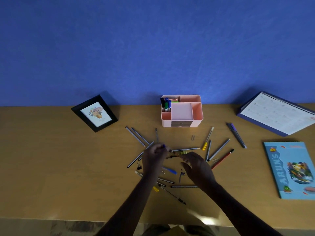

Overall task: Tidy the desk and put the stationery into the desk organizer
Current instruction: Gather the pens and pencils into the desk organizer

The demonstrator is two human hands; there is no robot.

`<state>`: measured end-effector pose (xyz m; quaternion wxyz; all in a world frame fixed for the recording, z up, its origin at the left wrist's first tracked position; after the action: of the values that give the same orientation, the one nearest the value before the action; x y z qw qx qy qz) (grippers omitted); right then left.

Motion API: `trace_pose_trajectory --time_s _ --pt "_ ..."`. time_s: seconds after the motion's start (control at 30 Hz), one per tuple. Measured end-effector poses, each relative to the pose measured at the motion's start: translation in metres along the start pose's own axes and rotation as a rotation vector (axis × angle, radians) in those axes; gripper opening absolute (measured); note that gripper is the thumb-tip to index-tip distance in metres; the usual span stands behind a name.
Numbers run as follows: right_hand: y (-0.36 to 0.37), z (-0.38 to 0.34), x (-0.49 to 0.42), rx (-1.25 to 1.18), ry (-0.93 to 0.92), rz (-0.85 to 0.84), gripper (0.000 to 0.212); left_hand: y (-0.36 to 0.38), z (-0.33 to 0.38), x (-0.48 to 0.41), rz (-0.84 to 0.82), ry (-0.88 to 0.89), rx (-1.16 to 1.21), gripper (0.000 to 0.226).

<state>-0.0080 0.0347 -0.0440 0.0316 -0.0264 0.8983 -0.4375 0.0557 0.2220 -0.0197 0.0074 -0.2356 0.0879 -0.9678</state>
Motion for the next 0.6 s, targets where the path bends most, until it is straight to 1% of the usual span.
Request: trace_pose_trajectory --time_s 0.07,0.13,0.27,0.43,0.53,0.6 --pt "-0.003 0.008 0.007 0.013 0.013 -0.004 0.028 -0.009 0.025 -0.002 0.064 0.095 -0.019 0.024" --pt "-0.003 0.019 0.018 0.026 0.041 -0.026 0.022 -0.016 0.05 -0.007 0.09 0.185 -0.017 0.028" --pt "0.002 0.036 0.05 0.055 0.093 -0.094 0.015 -0.026 0.096 -0.02 0.129 0.383 -0.005 0.028" --pt "0.008 0.045 0.084 0.062 0.175 -0.142 0.011 -0.025 0.139 -0.041 0.155 0.511 0.016 0.025" --pt "0.008 0.043 0.093 0.047 0.203 -0.144 0.009 -0.019 0.161 -0.048 0.175 0.654 -0.078 0.024" --pt "0.007 0.042 0.095 0.037 0.21 -0.139 0.01 -0.015 0.166 -0.057 0.206 0.712 -0.137 0.024"
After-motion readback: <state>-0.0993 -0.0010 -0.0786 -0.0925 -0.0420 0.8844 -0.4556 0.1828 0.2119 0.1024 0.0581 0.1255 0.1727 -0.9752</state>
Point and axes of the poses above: each hand's wrist, its own x-axis away from the middle knuckle, its own y-axis out of the palm, z = x × y, the point moved 7 cm from there along -x, towards the middle knuckle, and after that the axes turned 4 degrees about -y, right-handed, at the moved point
